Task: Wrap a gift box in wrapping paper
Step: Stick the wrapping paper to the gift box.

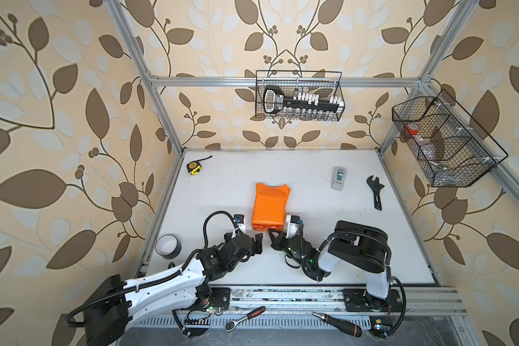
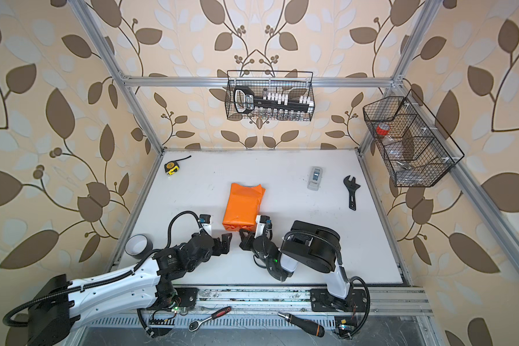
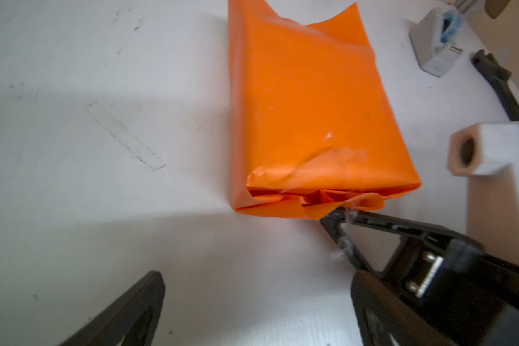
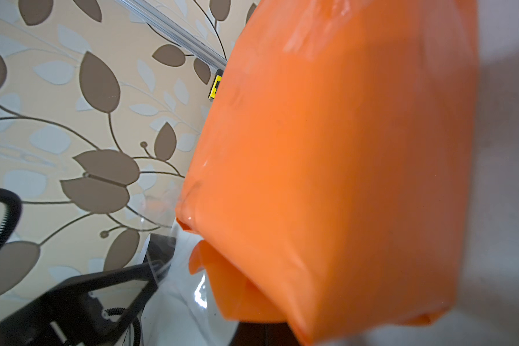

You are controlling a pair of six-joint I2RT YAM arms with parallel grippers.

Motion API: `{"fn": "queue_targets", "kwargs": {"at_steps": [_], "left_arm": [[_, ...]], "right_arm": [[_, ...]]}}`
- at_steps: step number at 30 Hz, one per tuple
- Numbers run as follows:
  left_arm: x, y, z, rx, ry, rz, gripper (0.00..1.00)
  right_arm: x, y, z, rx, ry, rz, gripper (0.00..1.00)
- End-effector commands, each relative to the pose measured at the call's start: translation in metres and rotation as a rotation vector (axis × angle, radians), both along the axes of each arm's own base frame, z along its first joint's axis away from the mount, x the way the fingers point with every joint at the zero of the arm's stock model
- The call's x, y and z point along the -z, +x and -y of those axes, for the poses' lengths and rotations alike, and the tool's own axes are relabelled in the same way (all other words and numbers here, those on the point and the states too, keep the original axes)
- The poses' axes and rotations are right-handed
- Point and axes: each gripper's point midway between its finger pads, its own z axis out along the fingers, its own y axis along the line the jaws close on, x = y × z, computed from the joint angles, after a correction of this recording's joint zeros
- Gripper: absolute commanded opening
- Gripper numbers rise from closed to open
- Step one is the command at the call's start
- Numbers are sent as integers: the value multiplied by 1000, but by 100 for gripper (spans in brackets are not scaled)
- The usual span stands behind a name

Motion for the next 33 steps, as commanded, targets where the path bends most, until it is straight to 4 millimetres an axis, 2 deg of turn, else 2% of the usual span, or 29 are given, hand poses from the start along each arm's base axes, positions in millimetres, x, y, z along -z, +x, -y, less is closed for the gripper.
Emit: {"fn": "queue_targets", "kwargs": {"at_steps": [1,4,9,13,19,24,33], "left_arm": [[-18,-11,19,200,51,1,99],[-17,-13,29,260,70,-17,99],[2,-8,37,265,131,-79,99],[9,-1,33,216,169,-94,99],[-2,7,22,156,142,-46,99],[3,15,8,105,133,-57,99],[18,24,18,158,157,-78,99]], "right_arm": [[-2,5,3,28,41,7,1],[-2,5,3,30,43,5,1],[-1,6,4,33,45,2,1],[-1,6,5,33,50,-1,1],[-1,5,7,37,52,-2,1],[0,6,8,40,56,-5,1],[1,7,10,46,72,-11,1]]}}
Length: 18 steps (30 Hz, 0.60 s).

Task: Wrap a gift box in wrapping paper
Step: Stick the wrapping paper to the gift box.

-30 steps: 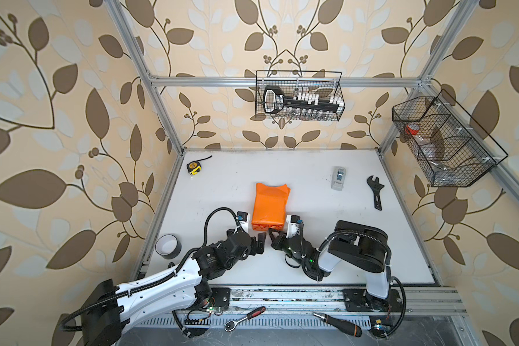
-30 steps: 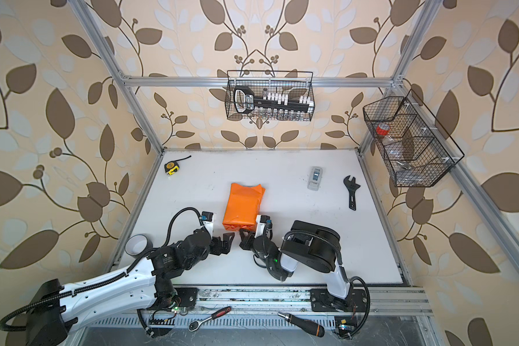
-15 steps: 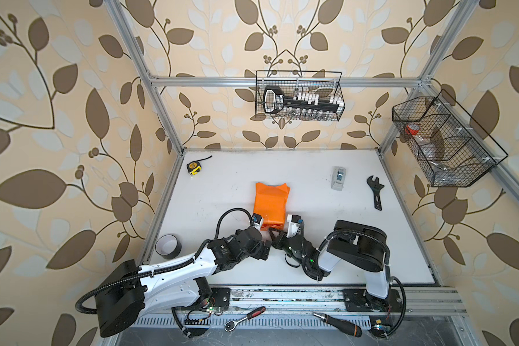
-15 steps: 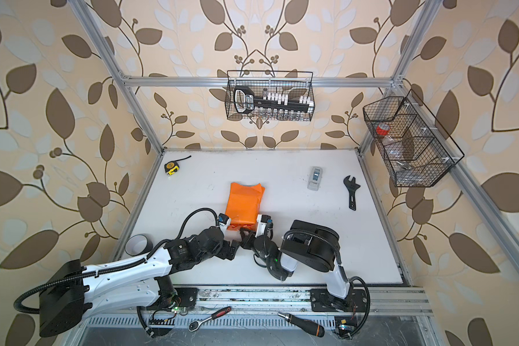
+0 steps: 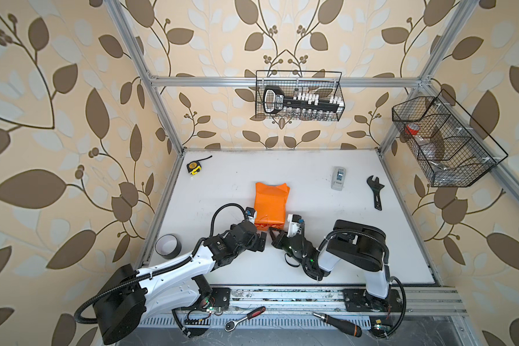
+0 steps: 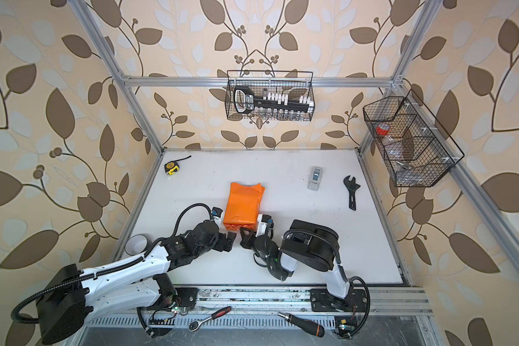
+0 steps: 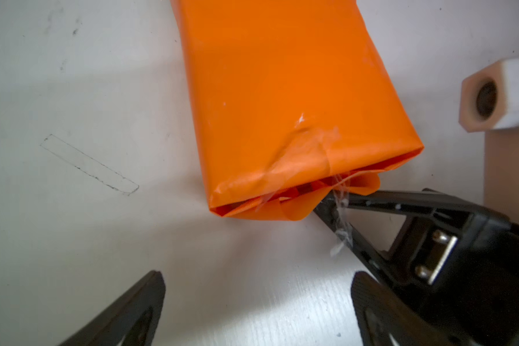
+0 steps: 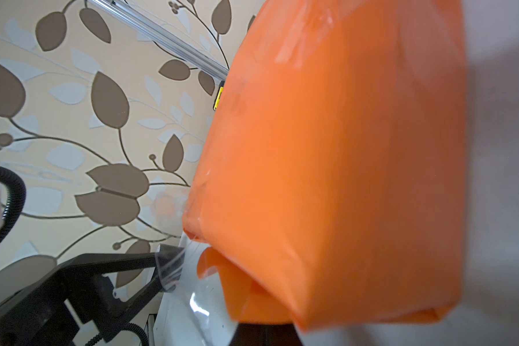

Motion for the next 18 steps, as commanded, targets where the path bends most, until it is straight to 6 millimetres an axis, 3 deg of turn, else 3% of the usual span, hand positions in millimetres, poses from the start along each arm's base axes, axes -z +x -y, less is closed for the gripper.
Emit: {"fn": "queue_targets", "kwargs": {"at_steps": [1,11,18], "left_arm": [[-3,9,8,20,-24,23,99],[5,22,-3,-59,-87,19,99],[12,21,5,-13,-93,-12,99]], "right_arm": [[3,1,7,25,21,-4,1],[5,2,10,28,23,-8,1],[4,3,9,28,26,-7,1]]}}
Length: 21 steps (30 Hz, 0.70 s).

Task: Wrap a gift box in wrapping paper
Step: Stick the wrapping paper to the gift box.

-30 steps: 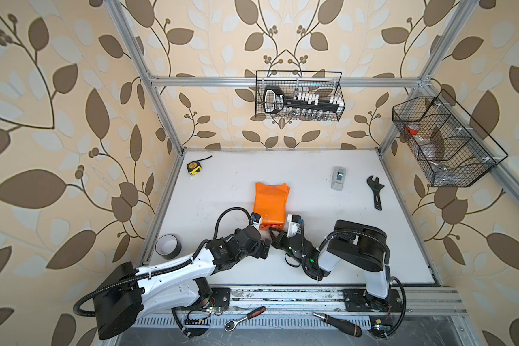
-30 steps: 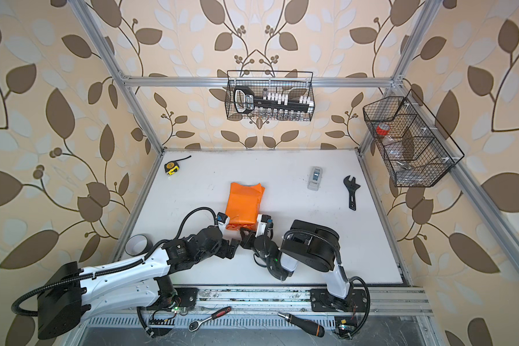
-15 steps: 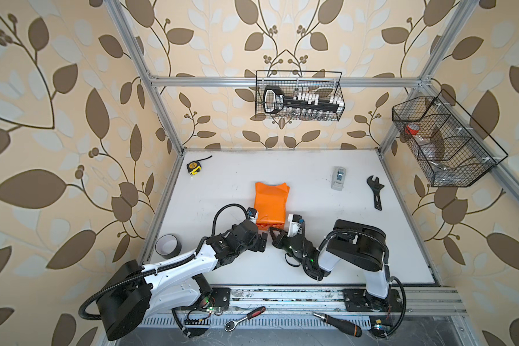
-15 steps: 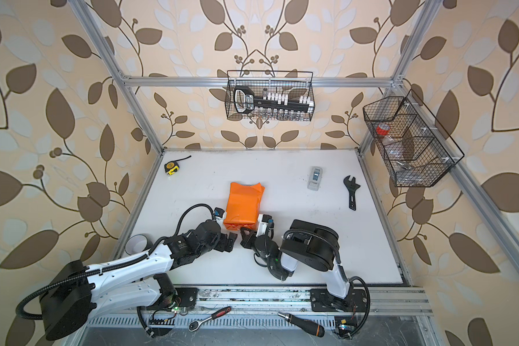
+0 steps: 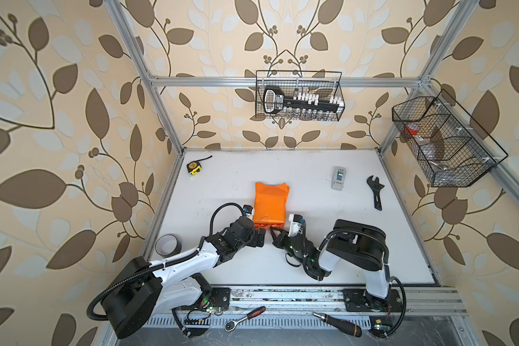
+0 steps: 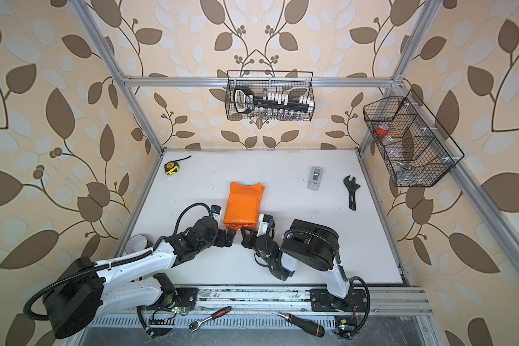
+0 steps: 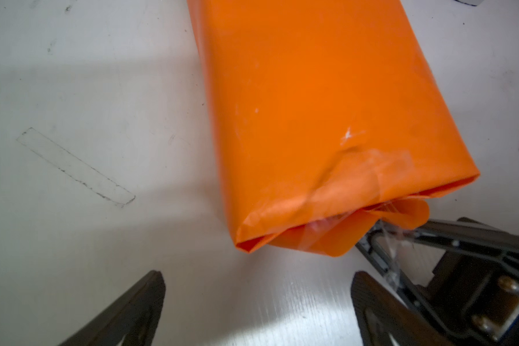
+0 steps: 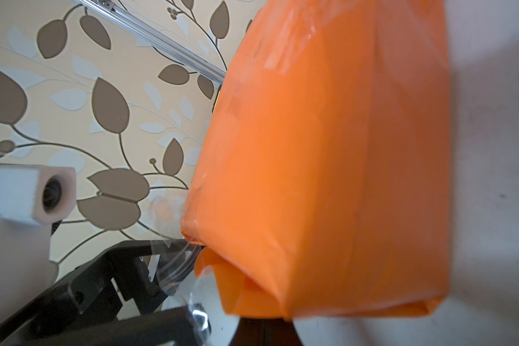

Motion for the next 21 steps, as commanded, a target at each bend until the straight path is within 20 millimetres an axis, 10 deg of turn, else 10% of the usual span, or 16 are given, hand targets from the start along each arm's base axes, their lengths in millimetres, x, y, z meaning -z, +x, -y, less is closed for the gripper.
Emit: {"fn": "queue_targets", "kwargs": {"at_steps": [1,21], "left_arm": [[-3,3,10,31,-28,4,99],[5,31,2,-104,12,24,99]], "right_arm": [[4,2,6,20,15,-4,1],[0,4,9,23,21,-3,1]]}}
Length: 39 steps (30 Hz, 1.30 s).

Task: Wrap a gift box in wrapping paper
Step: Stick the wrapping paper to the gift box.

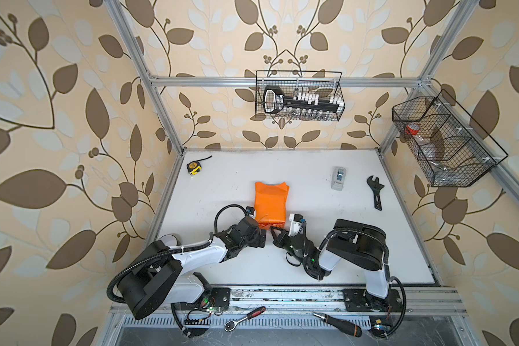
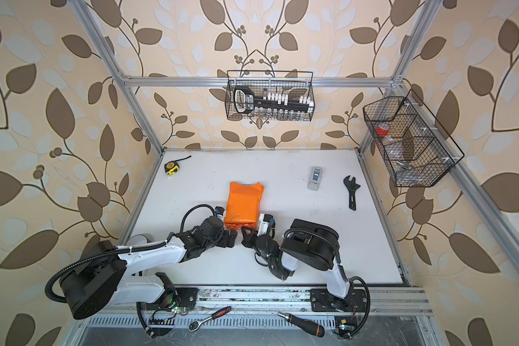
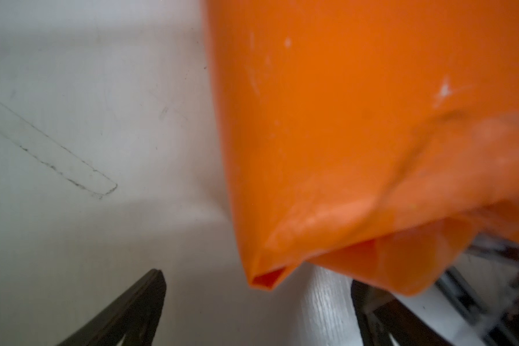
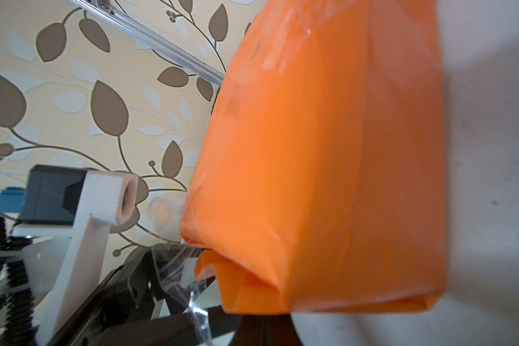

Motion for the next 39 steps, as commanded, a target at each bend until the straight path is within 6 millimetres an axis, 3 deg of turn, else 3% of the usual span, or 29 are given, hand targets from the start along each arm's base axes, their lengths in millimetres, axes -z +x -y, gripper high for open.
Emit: {"fn": "queue_targets", "kwargs": {"at_steps": [1,16,29,39], "left_arm": [[-24,24,4,-65,-43,86,99],[-28,34,-1,-139,-49,94,99],[-29,39,1,-155,-69,86,99],[-28,40,0,-158,-74,84,99]], "right_arm": [[0,1,6,13,21,-2,1],[-1,-1,12,15,13,-4,2],[6,1,19,40,-2,-43,15],[21,-5,41,61,-83,-106,16]]}}
